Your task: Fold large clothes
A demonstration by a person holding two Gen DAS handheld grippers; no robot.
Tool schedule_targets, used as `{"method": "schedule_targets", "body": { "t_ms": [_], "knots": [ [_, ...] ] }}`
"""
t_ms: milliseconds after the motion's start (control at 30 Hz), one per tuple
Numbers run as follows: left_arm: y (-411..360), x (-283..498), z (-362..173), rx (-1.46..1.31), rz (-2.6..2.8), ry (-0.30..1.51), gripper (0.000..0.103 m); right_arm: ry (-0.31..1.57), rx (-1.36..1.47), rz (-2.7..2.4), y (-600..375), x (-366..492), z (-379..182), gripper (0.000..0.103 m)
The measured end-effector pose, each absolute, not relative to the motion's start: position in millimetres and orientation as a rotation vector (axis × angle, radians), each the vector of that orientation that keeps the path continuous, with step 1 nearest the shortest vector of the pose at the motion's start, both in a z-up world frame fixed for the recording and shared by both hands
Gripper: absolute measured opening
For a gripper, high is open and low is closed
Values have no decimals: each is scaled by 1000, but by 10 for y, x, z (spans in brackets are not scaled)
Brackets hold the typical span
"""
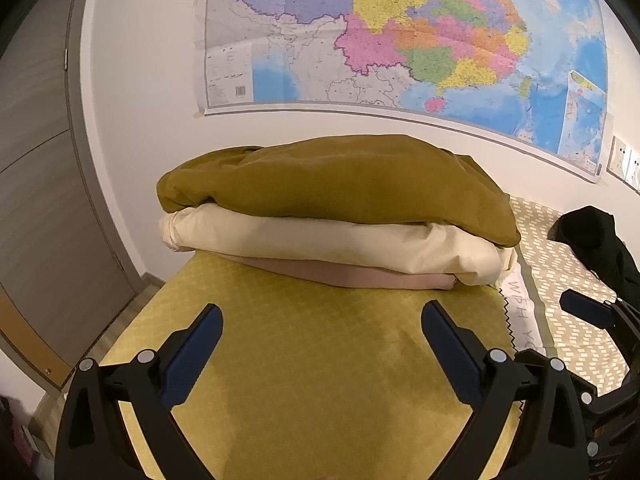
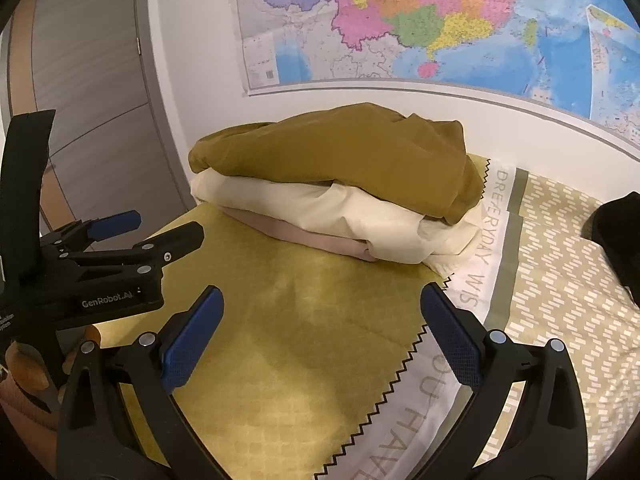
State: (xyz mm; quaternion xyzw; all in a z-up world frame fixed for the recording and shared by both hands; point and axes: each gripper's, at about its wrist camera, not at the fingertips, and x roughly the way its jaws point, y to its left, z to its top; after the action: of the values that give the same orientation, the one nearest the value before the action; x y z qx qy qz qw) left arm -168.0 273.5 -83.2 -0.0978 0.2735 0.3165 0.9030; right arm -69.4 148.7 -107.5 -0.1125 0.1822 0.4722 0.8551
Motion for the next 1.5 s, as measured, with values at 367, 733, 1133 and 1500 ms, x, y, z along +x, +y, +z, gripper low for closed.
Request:
{"method": "schedule_targets", "body": {
  "t_ms": [367, 733, 1133, 1500],
  "knots": [
    [2729, -1741, -861, -210, 658, 573, 96, 380, -241, 991, 1476, -770, -1088, 97],
    [2719, -1777, -871, -209, 667, 575, 96, 382, -238, 990, 1460, -770, -1079, 97],
    [2687, -1785, -877, -200, 655, 579, 96, 384, -236, 990, 1447, -774, -1076, 97],
    [2686, -1777, -865, -209, 653, 578, 96, 384, -240, 985, 1446, -780, -1083, 97]
  ]
}}
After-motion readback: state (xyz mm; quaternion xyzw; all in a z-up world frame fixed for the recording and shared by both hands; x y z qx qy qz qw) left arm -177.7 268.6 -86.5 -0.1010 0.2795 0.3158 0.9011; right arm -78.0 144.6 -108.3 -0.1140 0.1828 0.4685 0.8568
